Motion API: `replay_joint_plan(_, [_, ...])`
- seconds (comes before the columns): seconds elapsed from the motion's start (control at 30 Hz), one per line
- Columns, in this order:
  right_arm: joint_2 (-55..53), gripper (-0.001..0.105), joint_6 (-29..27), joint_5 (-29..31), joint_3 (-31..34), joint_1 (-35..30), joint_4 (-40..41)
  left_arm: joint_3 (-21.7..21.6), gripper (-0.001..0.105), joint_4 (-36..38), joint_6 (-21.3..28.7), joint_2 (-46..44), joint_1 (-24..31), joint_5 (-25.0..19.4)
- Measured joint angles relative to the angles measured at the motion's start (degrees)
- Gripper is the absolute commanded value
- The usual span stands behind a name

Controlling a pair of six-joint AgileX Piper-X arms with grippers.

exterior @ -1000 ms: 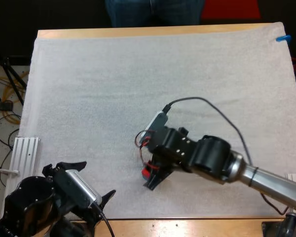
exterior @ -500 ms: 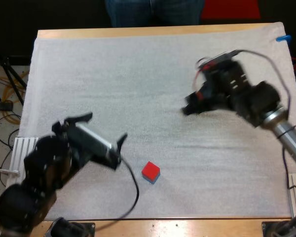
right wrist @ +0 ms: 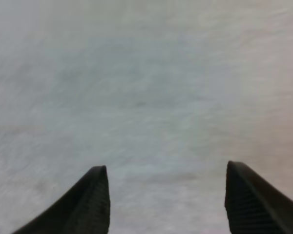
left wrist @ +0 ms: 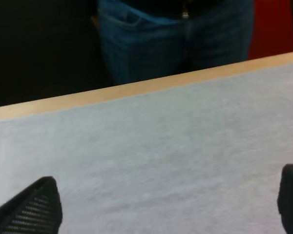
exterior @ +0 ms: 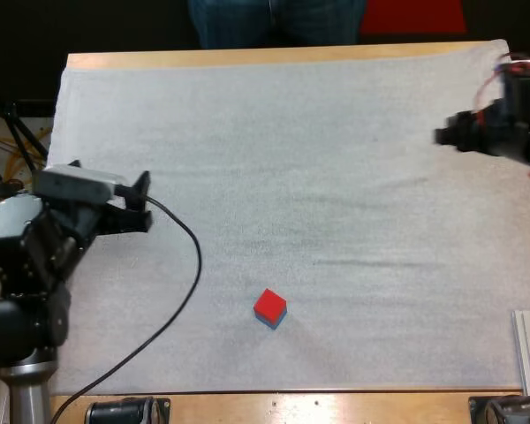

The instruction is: Stack red cube on blue cube

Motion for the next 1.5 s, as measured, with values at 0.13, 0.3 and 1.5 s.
replay_joint_plan(0.13, [-3.34,0.051,-2.19,0.0,0.0,-5.72,1.09,0.0,0.087,0.0,0.14,-1.02,2.5,0.57])
replay_joint_plan(0.3, [-8.85,0.051,-2.32,-0.19,0.63,-9.11,2.52,0.0,0.087,0.0,0.4,-2.99,2.5,1.16])
replay_joint_plan(1.5, [-76.83,0.051,0.71,-4.8,33.43,-8.9,9.36,-0.24,0.087,28.05,6.48,-44.68,-5.13,2.97])
